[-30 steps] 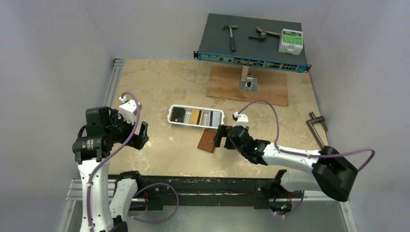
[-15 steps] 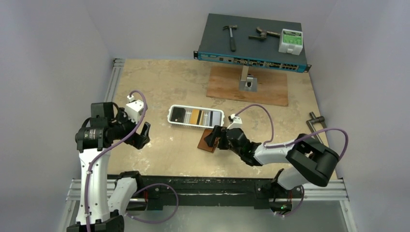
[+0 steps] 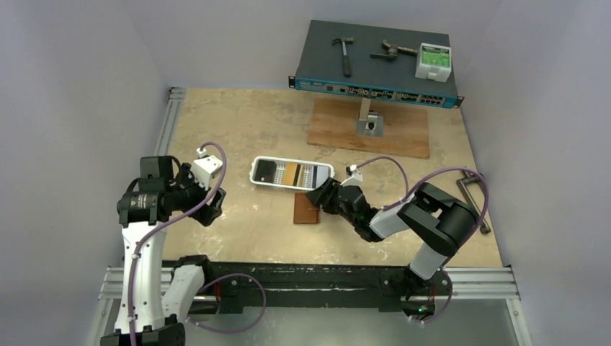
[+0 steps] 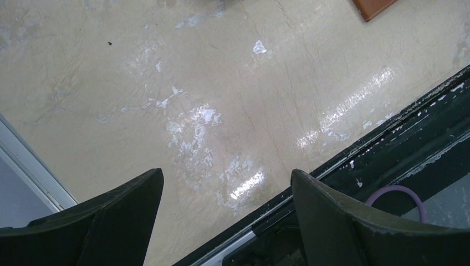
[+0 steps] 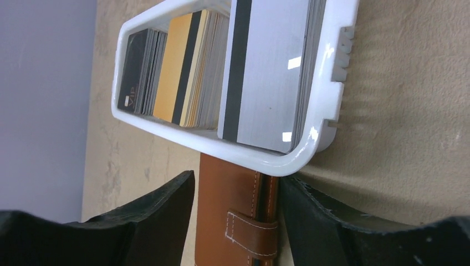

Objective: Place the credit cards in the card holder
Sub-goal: Turn over the card holder at the center of the board.

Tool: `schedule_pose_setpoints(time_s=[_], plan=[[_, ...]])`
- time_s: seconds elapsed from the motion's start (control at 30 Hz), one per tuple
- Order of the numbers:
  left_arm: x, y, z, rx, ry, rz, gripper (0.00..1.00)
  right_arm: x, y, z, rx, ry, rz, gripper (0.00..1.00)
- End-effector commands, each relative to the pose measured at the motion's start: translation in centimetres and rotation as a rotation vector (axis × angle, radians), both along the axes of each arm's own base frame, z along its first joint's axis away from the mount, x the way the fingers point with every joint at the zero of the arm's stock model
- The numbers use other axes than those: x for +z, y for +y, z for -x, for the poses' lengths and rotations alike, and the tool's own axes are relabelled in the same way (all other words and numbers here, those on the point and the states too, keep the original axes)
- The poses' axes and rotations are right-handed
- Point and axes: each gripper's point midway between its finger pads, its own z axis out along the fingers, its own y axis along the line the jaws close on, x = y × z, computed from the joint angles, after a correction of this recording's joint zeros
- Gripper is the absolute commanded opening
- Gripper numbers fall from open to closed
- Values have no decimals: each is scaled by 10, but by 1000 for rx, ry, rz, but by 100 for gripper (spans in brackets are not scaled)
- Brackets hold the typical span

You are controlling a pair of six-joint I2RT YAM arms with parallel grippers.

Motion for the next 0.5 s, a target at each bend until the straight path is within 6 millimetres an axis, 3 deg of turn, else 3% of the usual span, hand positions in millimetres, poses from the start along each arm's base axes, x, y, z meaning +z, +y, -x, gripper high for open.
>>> schedule_pose_setpoints(time_s=[0.0,0.1,0.17,0.3,0.47], plan=[[3,-3,-16,-65,-68,-15,85,-85,-45,37,-89,226,284,52],[1,-9,-21,-106,-82,-5,82,-92,-53,42,-110,236,313,36],[0,-18,-27,-142,-96,12,79,-95,-58,46,-119,243,328,20],[-9,-41,-33,-258,-97,20,74,-86,-64,47,-134,224,315,1],[-26,-74,-39,-302,13,39,72,-53,-58,45,-91,122,237,0]])
